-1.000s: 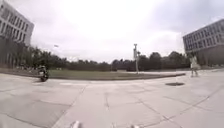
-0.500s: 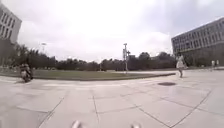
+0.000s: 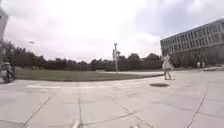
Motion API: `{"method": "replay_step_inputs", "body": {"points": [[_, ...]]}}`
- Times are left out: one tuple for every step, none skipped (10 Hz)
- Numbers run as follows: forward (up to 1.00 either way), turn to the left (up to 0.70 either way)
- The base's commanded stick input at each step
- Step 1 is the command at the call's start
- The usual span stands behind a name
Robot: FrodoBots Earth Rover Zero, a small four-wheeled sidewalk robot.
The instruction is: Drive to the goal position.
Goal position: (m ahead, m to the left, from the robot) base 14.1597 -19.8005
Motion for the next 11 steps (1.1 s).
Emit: {"method": "replay_step_inputs", "body": {"points": [[0.7,-0.3],[0.7,-0.31],[0.7,-0.31],[0.7,-0.31],[0.7,-0.31],[0.7,-0.31],[0.7,-0.31],[0.7,-0.31],[0.7,-0.31],[0.7,-0.31],[0.7,-0.31]]}}
